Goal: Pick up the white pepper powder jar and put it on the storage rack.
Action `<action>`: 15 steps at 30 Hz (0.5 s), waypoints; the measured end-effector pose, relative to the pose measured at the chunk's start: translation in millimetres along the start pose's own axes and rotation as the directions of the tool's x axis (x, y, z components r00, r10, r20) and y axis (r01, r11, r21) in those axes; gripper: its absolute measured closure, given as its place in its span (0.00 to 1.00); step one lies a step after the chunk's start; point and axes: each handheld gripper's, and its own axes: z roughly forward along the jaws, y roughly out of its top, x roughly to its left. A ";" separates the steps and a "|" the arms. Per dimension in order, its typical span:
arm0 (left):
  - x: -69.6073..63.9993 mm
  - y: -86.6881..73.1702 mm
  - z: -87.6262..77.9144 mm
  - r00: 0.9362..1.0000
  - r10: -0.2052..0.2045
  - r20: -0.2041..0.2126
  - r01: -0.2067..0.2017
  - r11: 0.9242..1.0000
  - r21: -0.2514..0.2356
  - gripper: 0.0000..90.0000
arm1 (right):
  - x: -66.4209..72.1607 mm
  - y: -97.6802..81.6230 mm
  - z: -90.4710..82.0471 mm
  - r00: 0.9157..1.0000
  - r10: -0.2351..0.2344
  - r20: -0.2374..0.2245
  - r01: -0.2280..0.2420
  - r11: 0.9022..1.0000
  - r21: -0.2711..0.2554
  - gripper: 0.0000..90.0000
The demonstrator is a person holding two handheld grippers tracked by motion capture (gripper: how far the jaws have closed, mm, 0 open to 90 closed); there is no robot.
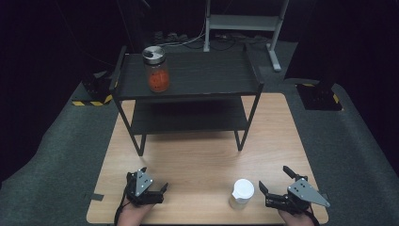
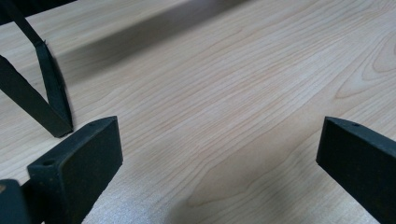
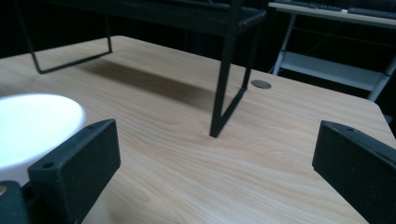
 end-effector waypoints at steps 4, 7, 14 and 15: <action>0.8 -1.1 -0.4 1.000 -0.002 0.004 0.002 1.000 -0.006 0.01 | 2.5 3.2 -2.9 1.000 0.001 -0.024 -0.001 1.000 -0.022 0.00; 1.7 -1.8 -0.8 1.000 -0.001 0.009 0.001 1.000 -0.010 0.01 | 3.7 5.4 -4.3 0.999 0.002 -0.043 -0.004 0.999 -0.042 0.00; 1.2 -1.2 -0.5 1.000 0.004 0.010 -0.004 1.000 -0.007 0.01 | 5.6 8.8 -4.5 0.994 -0.006 -0.105 -0.001 0.998 -0.065 0.00; 1.1 -1.3 -0.7 1.000 0.006 0.009 -0.006 1.000 -0.007 0.01 | 5.9 8.7 -4.0 0.994 -0.010 -0.112 0.002 0.998 -0.067 0.00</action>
